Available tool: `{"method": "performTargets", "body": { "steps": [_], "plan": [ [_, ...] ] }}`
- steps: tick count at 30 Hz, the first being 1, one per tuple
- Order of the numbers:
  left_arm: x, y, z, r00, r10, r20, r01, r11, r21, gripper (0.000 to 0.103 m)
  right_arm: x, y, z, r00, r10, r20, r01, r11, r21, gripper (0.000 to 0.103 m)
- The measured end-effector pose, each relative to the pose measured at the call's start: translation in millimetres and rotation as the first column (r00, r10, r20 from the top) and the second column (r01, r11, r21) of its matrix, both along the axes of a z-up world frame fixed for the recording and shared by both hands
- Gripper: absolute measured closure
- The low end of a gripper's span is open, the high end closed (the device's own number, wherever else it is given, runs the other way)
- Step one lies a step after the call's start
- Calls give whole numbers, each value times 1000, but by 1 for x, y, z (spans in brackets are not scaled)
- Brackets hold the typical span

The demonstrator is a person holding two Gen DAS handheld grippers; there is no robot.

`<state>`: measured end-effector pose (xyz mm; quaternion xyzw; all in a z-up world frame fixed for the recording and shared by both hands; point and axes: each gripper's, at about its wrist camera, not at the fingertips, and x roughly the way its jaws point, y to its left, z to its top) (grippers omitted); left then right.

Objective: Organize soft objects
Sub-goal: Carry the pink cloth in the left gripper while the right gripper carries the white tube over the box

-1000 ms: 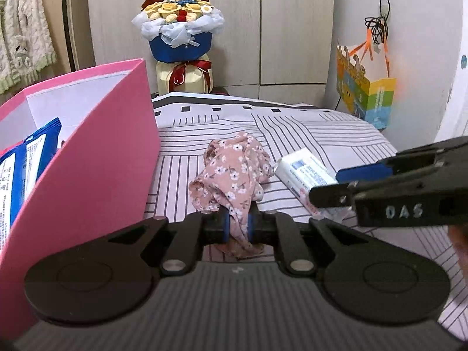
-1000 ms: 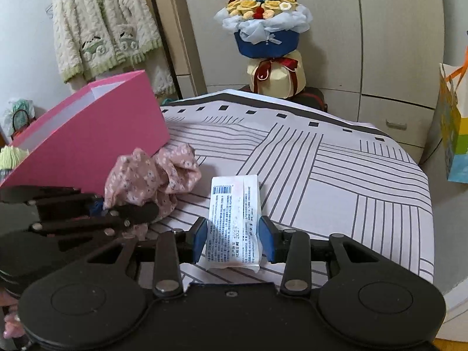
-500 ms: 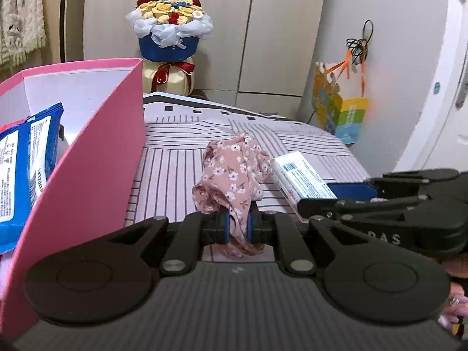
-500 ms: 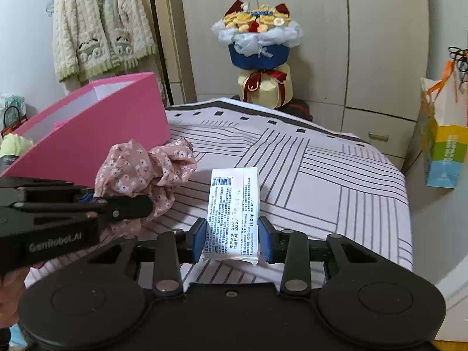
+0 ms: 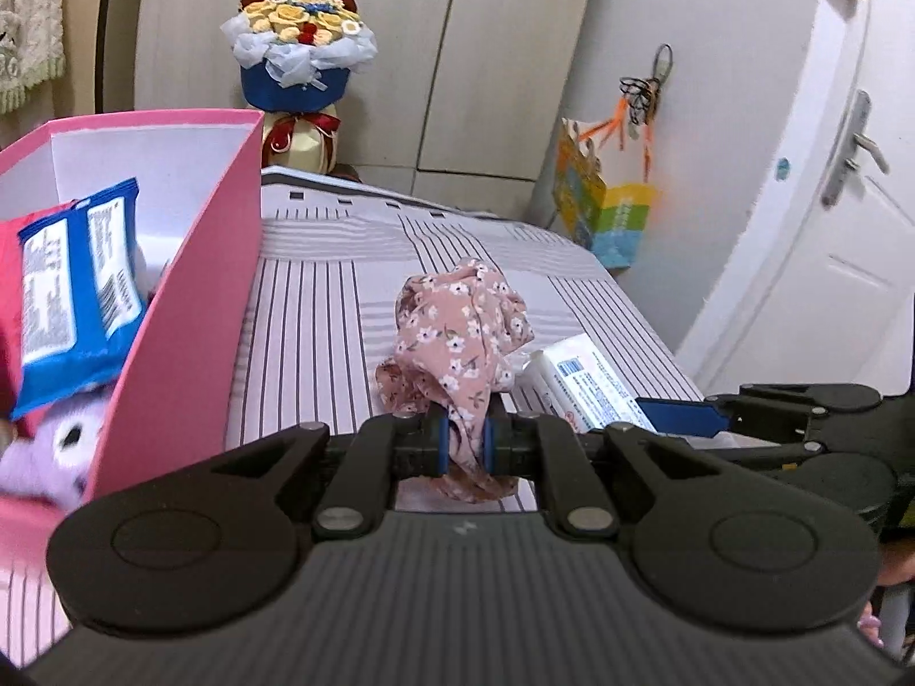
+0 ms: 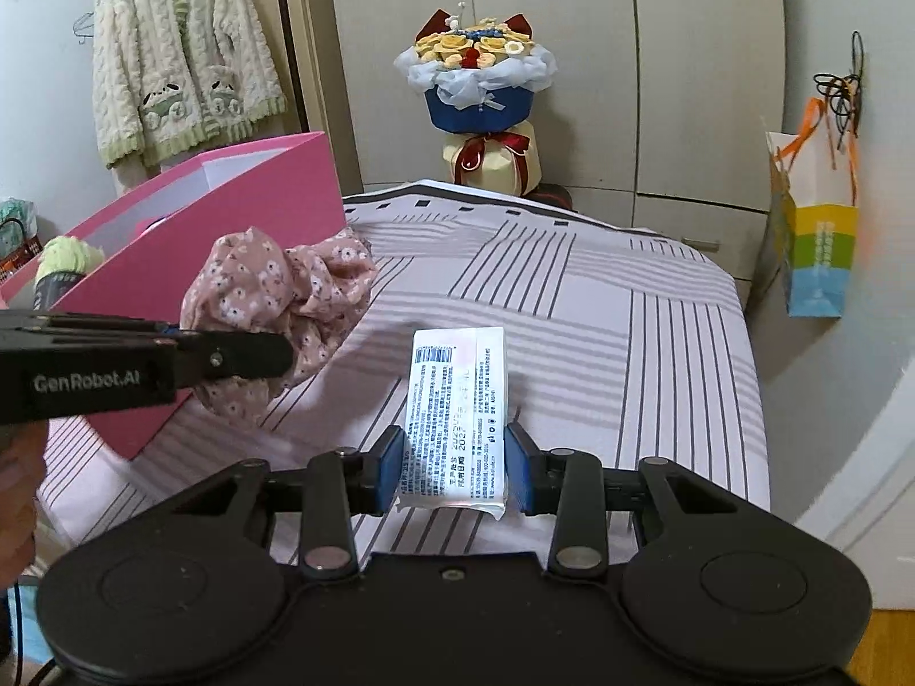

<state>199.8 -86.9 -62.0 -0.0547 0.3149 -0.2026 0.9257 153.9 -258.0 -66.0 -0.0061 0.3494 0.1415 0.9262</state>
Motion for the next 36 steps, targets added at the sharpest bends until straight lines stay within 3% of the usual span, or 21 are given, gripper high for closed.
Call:
{"method": "performTargets", "body": {
  "steps": [6, 11, 21, 31, 36],
  "plan": [
    [-37, 15, 11, 998, -64, -8, 64, 998, 23, 93, -39, -1, 6, 1000, 5, -29, -5, 1000, 1, 61],
    [-59, 33, 17, 989, -139, -44, 139, 990, -6, 93, -66, 6, 16, 997, 21, -69, -23, 999, -22, 61],
    [-101, 68, 28, 985, -149, -91, 147, 989, -28, 93, -103, 41, 41, 988, 124, -95, -124, 992, 12, 61],
    [-129, 114, 71, 986, -163, -32, 163, 987, -11, 93, -113, 84, 83, 964, 259, -63, -257, 966, 28, 60],
    [-128, 138, 91, 992, -128, 11, 128, 992, 11, 93, -105, 109, 104, 951, 310, -6, -310, 951, 19, 60]
  ]
}}
